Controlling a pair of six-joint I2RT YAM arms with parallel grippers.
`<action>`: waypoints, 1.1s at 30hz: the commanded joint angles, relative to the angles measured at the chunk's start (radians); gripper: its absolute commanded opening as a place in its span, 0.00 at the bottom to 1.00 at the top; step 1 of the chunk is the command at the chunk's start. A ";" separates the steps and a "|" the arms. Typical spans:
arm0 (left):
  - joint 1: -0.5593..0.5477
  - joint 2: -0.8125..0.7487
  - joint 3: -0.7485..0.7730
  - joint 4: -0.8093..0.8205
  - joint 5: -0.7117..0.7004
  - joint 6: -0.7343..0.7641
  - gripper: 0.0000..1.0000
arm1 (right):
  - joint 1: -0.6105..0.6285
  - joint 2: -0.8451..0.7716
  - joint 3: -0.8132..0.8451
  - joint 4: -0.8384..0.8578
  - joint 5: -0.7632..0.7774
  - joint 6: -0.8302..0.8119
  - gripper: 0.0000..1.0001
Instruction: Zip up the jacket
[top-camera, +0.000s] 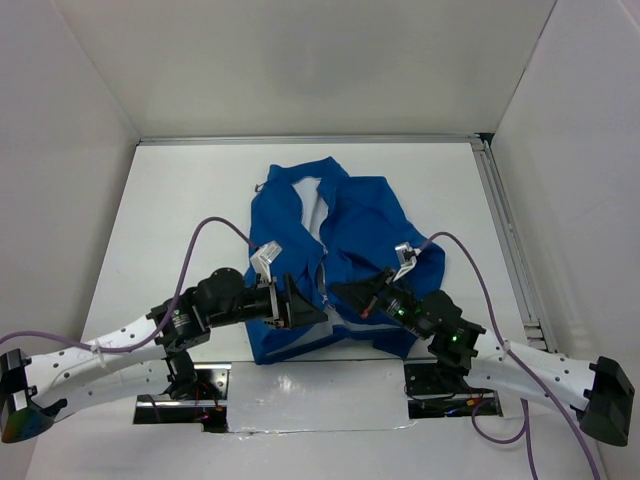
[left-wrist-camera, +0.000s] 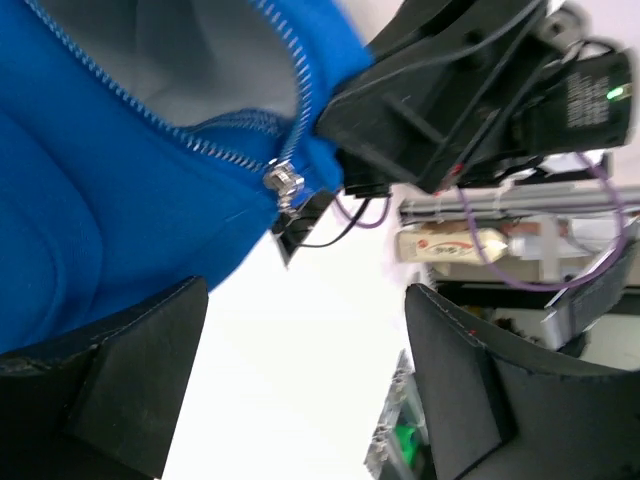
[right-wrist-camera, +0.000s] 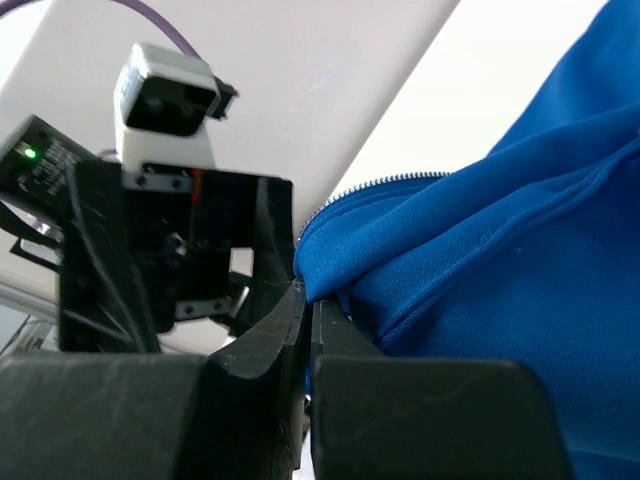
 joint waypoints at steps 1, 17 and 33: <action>-0.004 -0.035 -0.025 0.056 -0.044 -0.051 0.92 | -0.002 0.000 -0.014 0.095 -0.041 0.030 0.00; -0.003 -0.032 -0.111 0.121 -0.121 -0.049 0.99 | 0.003 -0.014 -0.031 0.115 0.028 0.138 0.00; 0.042 0.031 -0.094 0.260 -0.064 0.018 0.54 | 0.001 0.026 -0.028 0.138 0.022 0.161 0.00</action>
